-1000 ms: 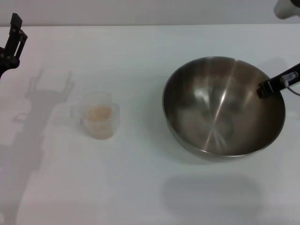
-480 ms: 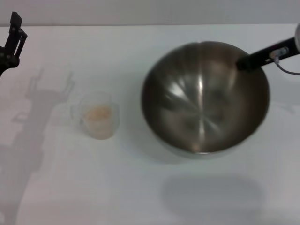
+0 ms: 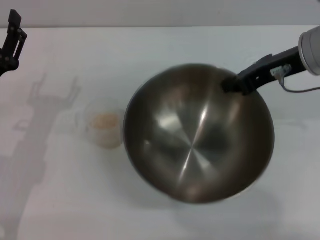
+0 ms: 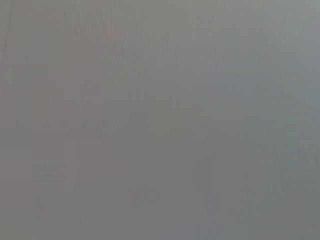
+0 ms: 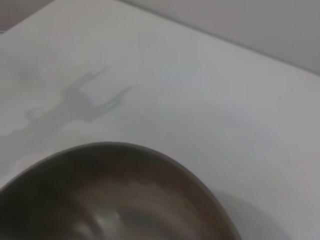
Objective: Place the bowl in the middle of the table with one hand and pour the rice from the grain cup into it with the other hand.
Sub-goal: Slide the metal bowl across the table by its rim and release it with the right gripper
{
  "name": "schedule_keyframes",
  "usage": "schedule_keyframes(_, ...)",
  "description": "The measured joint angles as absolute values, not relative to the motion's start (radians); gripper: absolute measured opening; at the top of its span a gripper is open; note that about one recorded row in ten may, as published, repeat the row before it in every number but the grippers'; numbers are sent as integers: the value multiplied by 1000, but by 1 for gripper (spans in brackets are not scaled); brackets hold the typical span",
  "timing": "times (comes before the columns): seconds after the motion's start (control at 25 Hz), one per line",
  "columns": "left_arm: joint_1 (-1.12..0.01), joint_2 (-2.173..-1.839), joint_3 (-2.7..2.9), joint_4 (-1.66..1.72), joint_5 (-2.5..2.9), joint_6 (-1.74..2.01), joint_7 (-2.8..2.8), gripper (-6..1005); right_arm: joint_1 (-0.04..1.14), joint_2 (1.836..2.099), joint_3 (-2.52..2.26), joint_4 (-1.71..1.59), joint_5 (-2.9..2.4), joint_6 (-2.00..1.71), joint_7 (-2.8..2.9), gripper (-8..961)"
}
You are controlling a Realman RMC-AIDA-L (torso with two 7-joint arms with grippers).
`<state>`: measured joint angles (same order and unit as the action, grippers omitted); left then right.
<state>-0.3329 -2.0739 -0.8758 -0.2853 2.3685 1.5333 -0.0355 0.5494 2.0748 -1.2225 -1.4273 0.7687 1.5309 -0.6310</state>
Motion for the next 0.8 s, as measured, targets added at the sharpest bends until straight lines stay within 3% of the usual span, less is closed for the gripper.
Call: schedule_keyframes(0.8,-315,-2077,-868,-287,2372,1543,-41,798,573,2077,-1234,-1214,806,1511,-717,26)
